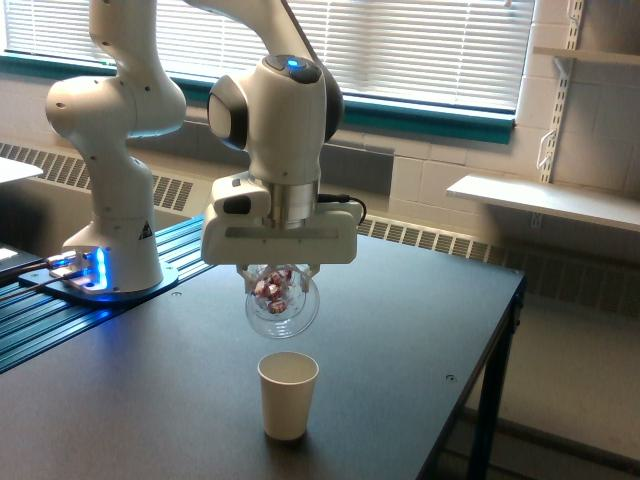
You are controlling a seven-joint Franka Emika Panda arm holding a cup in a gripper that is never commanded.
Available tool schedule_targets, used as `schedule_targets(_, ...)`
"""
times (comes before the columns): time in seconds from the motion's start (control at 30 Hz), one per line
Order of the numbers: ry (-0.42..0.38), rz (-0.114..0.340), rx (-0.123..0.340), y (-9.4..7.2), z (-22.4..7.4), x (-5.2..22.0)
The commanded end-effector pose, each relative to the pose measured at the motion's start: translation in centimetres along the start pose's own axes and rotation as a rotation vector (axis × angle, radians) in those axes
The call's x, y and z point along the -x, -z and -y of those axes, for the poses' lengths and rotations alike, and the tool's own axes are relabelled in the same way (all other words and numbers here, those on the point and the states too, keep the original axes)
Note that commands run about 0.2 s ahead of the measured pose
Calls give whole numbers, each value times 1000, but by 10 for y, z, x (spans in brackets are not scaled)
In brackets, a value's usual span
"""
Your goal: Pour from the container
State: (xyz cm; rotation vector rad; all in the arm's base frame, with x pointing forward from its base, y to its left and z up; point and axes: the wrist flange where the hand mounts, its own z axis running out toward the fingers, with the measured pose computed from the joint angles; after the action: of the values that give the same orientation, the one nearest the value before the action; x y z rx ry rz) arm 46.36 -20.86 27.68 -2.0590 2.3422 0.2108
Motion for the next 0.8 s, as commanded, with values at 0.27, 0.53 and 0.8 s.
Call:
schedule_targets(0.27,18,50,27,-4,8,-13)
schedule_targets(0.53,-27,102,51,-16,8,-27)
schedule_targets(0.8,-50,161,57,-16,10,-37)
